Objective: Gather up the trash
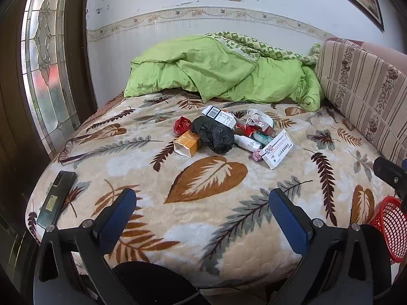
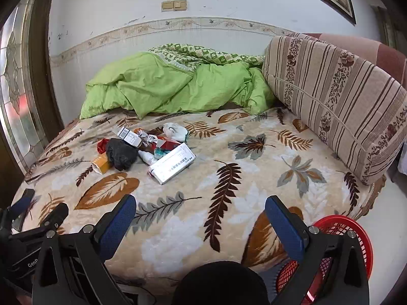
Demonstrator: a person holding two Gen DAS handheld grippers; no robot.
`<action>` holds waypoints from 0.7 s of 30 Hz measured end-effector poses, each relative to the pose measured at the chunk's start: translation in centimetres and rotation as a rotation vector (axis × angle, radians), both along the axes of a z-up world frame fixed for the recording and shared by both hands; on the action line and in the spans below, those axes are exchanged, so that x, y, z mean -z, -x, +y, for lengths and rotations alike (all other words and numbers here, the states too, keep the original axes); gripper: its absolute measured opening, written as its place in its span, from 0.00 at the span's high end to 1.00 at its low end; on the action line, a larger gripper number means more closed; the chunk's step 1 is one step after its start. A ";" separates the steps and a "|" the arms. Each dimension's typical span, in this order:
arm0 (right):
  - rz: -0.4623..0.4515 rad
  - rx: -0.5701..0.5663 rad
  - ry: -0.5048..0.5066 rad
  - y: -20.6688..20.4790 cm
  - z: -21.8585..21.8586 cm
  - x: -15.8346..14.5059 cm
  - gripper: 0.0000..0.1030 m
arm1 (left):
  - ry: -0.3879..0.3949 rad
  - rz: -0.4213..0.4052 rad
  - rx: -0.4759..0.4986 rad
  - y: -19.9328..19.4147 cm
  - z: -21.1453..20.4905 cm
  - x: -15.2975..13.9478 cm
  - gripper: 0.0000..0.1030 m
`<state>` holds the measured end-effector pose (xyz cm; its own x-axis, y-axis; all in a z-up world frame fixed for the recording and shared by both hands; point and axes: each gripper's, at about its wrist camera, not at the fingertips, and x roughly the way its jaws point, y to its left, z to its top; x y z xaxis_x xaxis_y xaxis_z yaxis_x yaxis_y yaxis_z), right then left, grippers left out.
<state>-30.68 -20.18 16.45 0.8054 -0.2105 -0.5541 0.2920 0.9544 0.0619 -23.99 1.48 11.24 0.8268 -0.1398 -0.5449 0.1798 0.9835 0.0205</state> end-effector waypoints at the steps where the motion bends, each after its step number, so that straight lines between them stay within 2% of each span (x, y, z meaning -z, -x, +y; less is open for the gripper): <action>1: 0.004 0.001 0.000 0.0 0.0 0.0 0.01 | 0.001 0.000 -0.001 0.1 0.0 0.0 0.00; 21: 0.037 0.002 -0.019 -0.5 0.0 0.4 0.01 | -0.001 0.007 0.003 0.3 -0.3 -0.1 0.00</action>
